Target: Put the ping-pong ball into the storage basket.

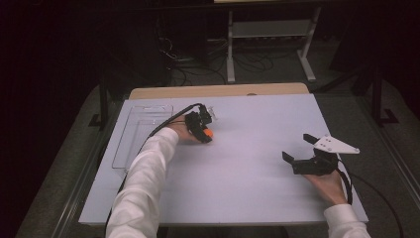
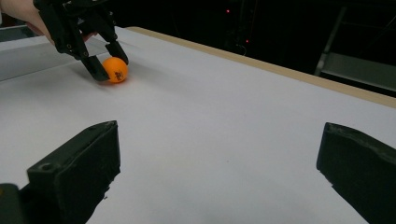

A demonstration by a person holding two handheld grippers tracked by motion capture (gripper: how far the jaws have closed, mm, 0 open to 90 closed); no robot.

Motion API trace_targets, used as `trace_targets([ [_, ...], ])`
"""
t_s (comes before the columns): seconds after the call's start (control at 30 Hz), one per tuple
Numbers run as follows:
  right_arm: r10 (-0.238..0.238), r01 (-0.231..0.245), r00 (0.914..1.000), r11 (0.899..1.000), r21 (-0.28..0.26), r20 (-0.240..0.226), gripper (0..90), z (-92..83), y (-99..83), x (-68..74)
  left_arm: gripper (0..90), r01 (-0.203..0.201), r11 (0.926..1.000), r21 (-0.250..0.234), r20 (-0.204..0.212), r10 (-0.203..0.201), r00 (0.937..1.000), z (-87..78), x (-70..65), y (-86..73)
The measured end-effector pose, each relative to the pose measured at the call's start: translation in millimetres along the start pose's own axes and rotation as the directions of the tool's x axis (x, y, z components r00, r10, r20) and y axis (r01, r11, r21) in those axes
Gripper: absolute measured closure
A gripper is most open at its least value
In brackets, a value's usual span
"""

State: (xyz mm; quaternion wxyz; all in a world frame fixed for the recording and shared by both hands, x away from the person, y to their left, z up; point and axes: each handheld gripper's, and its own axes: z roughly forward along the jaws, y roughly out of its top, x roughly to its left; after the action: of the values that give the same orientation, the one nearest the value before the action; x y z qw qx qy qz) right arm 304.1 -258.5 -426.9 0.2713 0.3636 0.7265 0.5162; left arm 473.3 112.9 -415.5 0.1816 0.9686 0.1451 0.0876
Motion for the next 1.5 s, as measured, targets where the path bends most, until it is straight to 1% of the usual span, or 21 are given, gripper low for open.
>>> trace_targets([
  [0.13, -0.001, 0.001, 1.0, 1.0, 0.0, 0.0, 0.0, 0.1, 0.0, 0.3, 50.2, 0.004, 1.0, -0.008, -0.005, -0.004, 1.0, -1.5, 0.9, 0.5],
  [0.3, 0.0, 0.0, 1.0, 1.0, -0.001, 0.0, 0.0, -0.2, 0.0, 0.0, 50.9, 0.005, 1.0, -0.001, 0.002, -0.005, 1.0, -2.2, 0.9, -0.3],
  [0.43, 0.0, 0.0, 1.0, 1.0, -0.001, -0.002, 0.0, -0.2, 0.0, 0.0, 50.9, 0.007, 0.9999, -0.009, -0.007, -0.007, 1.0, -5.2, 0.5, 0.3],
  [0.63, -0.001, 0.001, 1.0, 1.0, -0.004, -0.004, 0.0, -0.4, 0.2, 0.1, 50.9, 0.001, 1.0, -0.009, -0.008, -0.001, 1.0, -9.9, -1.3, 0.5],
  [0.97, -0.002, 0.002, 1.0, 1.0, 0.005, -0.004, 0.0, 0.7, -0.1, 0.7, 50.9, -0.017, 0.9996, -0.024, -0.005, 0.017, 0.9999, -22.6, -6.9, 4.4],
  [1.1, -0.003, 0.003, 1.0, 1.0, 0.013, -0.007, 0.0, 1.7, -0.6, 1.1, 50.9, -0.039, 0.9992, -0.008, -0.005, 0.039, 0.9992, -27.4, -10.1, 5.6],
  [1.47, 0.0, 0.001, 1.0, 1.0, 0.009, -0.008, 0.0, 1.2, -0.4, 0.9, 50.9, -0.044, 0.9989, -0.02, -0.005, 0.044, 0.999, -45.1, -14.8, 4.9],
  [1.5, -0.002, 0.002, 1.0, 1.0, 0.01, -0.008, 0.0, 1.3, -0.3, 1.2, 50.9, -0.045, 0.9988, -0.02, -0.007, 0.045, 0.999, -49.6, -15.1, 4.2],
])
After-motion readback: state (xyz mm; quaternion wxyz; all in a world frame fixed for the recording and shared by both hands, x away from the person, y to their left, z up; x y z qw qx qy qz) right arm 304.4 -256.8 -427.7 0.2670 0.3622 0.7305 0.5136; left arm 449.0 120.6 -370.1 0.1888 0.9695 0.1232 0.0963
